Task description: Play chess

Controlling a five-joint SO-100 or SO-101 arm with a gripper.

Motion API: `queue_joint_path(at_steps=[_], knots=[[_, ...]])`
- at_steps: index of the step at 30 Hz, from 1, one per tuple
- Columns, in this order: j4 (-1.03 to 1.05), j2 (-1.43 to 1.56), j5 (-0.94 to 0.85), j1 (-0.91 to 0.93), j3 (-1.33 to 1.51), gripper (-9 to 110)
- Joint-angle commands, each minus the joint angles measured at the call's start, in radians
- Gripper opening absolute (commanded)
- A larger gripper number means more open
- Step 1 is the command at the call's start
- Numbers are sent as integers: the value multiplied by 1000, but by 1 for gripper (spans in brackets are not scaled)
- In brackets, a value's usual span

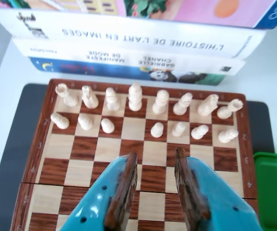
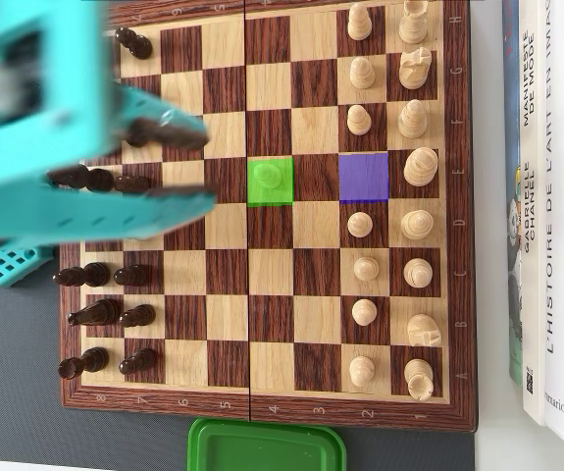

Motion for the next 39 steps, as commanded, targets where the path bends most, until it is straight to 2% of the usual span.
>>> queue_joint_path(at_steps=[1, 12, 25, 39], knots=[[-2, 84, -3, 43, -21, 13], [-63, 276, -5, 77, 29, 13], [-719, 472, -67, 77, 502, 13], [-1285, 749, -55, 66, 867, 13]])
